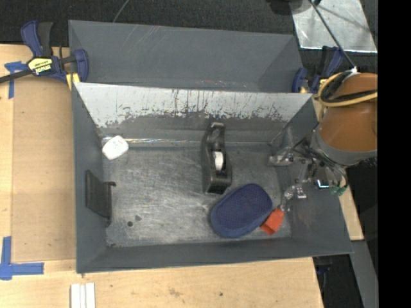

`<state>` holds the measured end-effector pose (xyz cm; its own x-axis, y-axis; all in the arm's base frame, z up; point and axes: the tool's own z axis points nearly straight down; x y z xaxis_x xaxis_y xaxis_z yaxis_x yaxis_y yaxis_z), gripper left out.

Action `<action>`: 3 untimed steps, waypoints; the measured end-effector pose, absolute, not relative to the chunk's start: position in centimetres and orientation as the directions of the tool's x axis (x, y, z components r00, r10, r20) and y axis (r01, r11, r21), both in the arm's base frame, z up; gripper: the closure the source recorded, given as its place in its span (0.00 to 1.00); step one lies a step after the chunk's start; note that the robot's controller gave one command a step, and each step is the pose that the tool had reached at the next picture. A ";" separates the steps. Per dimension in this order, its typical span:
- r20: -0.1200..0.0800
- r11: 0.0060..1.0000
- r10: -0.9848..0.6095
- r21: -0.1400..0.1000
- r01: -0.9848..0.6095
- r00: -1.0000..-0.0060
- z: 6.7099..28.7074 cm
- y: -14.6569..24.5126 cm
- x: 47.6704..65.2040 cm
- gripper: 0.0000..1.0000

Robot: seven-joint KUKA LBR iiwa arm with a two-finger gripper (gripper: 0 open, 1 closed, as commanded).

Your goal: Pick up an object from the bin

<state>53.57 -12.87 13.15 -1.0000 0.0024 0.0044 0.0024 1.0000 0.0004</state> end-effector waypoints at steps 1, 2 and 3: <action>-0.008 1.000 0.022 -0.006 0.022 -1.000 7.3 -5.1 52.1 0.00; 0.001 0.995 -0.101 -0.002 -0.101 -0.995 10.0 -1.6 53.9 0.00; -0.001 0.852 -0.524 0.002 -0.524 -0.852 11.4 4.9 50.6 0.00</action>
Offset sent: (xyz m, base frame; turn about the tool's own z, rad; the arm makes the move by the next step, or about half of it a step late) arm -0.0175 0.0785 -0.0615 0.0229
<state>50.55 4.90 11.44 -0.8516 -0.5242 -0.0006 -0.5242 0.8516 0.0017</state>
